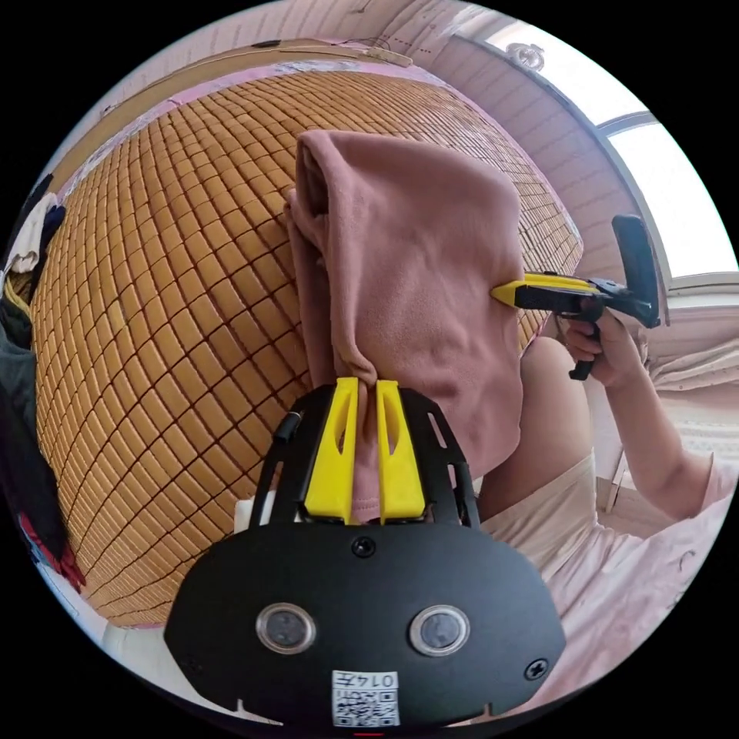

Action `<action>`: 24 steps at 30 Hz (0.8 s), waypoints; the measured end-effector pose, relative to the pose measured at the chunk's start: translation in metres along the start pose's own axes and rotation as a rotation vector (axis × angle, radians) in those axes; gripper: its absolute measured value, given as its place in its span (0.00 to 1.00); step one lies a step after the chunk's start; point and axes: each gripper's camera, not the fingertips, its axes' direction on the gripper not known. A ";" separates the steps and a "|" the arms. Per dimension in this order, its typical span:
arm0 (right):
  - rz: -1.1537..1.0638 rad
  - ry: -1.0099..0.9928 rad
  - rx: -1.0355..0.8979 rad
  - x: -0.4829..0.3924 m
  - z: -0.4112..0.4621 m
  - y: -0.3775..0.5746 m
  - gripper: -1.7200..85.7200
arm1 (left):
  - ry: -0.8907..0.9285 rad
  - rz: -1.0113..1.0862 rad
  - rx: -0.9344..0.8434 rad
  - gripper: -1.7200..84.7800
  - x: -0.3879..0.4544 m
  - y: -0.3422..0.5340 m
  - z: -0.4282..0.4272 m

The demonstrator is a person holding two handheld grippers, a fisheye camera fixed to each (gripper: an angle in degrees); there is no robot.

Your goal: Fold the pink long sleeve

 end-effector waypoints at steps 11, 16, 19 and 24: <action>0.261 0.312 0.020 0.200 -0.158 0.049 0.12 | 0.099 0.401 -0.018 0.07 0.234 -0.249 0.096; 0.230 0.650 -0.033 0.253 -0.213 0.033 0.11 | 0.246 0.424 0.006 0.08 0.316 -0.330 0.118; 0.232 0.890 0.074 0.248 -0.251 0.017 0.07 | 0.303 0.450 0.088 0.08 0.321 -0.350 0.088; 0.201 0.529 0.260 0.208 -0.263 0.036 0.09 | 0.143 0.528 0.157 0.08 0.314 -0.339 0.061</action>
